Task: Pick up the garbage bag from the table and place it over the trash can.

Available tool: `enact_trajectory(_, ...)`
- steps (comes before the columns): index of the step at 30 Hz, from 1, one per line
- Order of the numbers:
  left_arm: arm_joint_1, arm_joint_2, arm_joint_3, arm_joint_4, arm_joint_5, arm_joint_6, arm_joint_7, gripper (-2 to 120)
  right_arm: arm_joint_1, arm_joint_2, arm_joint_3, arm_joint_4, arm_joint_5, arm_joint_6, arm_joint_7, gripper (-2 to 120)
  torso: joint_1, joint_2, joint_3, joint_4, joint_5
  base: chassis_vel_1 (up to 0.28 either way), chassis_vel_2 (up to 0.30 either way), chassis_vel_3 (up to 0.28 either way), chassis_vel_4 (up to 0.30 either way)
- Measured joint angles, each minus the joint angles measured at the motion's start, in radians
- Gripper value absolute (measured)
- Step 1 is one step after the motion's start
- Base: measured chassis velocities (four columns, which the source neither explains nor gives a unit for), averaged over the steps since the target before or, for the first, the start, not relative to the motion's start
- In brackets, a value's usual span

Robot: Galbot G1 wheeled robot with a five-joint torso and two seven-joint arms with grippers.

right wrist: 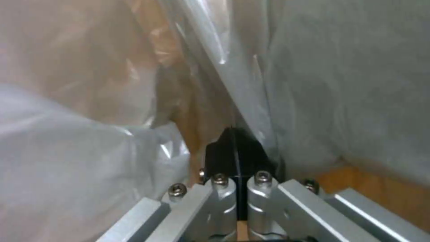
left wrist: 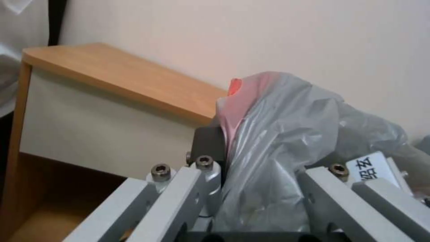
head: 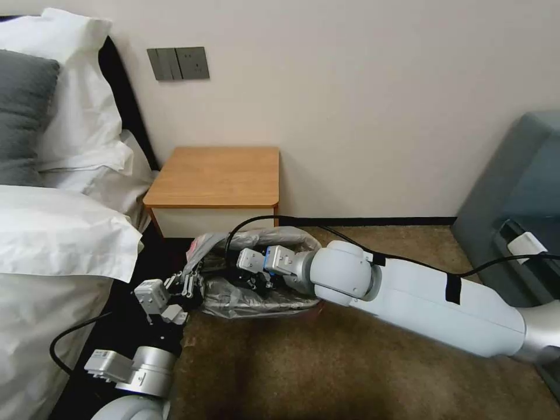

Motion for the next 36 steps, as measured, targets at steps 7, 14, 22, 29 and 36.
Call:
enact_trajectory(7, -0.002, -0.005, 0.005, 0.0, -0.005, 0.007, -0.001, 10, 0.0, 0.007, -0.001, -0.013, -0.024, 0.001, -0.005, 0, 0.0, 0.0, 0.0, 0.0001, 0.0, 0.0, 0.0, 0.0, 0.0)
enact_trajectory(14, -0.005, -0.005, 0.013, -0.001, -0.031, 0.025, -0.025, 10, -0.007, -0.009, 0.001, 0.002, -0.024, 0.001, -0.006, 0, 0.0, 0.0, 0.0, 0.0, 0.0001, 0.0, 0.0, 0.0, 0.0)
enact_trajectory(22, -0.013, 0.003, 0.001, 0.014, -0.049, 0.043, -0.054, 10, -0.013, -0.051, 0.038, 0.09, 0.116, 0.001, 0.07, 0, 0.0, 0.0, 0.0, 0.0, 0.0, 0.0, 0.0, 0.0, 0.0)
enact_trajectory(29, -0.018, 0.015, -0.008, 0.041, -0.069, 0.066, -0.075, 10, -0.069, -0.11, 0.133, 0.171, 0.232, 0.002, 0.152, 0, 0.0, 0.0, 0.0, 0.0001, 0.0001, 0.0, 0.0, 0.0, 0.0)
enact_trajectory(36, -0.023, 0.025, 0.024, 0.095, -0.098, 0.092, -0.123, 10, -0.263, -0.227, 0.368, 0.352, 0.432, 0.049, 0.29, 0, 0.0, 0.0, 0.0, 0.0, 0.0003, 0.0, 0.0, 0.0, 0.0)
